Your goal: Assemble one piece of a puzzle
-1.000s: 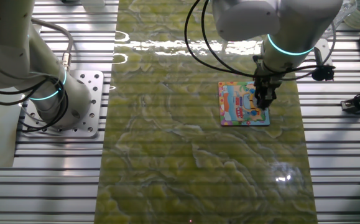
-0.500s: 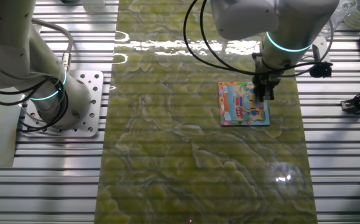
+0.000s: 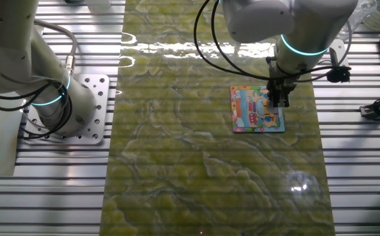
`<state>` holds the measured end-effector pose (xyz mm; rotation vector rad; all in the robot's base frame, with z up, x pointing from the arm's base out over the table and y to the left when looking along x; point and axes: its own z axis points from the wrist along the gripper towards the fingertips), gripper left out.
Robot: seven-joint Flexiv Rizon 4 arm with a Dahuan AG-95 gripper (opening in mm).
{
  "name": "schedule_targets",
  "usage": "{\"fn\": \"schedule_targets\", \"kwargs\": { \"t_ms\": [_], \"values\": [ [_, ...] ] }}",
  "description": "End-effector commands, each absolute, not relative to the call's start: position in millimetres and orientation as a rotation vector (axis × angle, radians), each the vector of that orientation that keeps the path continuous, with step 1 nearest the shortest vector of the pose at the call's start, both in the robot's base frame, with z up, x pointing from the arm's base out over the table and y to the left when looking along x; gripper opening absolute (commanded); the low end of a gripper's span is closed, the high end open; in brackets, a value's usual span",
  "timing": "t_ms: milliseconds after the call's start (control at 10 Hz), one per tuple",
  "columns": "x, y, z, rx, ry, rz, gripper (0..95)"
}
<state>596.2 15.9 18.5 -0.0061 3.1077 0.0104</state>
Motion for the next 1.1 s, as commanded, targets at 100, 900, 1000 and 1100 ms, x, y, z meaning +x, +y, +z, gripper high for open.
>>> {"fn": "schedule_targets", "kwargs": {
  "t_ms": [100,900,1000,1100],
  "values": [
    [597.3,14.4,15.7,-0.011,3.106,0.008,0.0],
    [596.5,8.3,13.4,-0.034,3.115,0.007,0.0],
    [596.5,8.3,13.6,-0.034,3.117,0.007,0.0],
    [596.4,8.2,13.6,-0.035,3.121,0.004,0.0]
  ]
}}
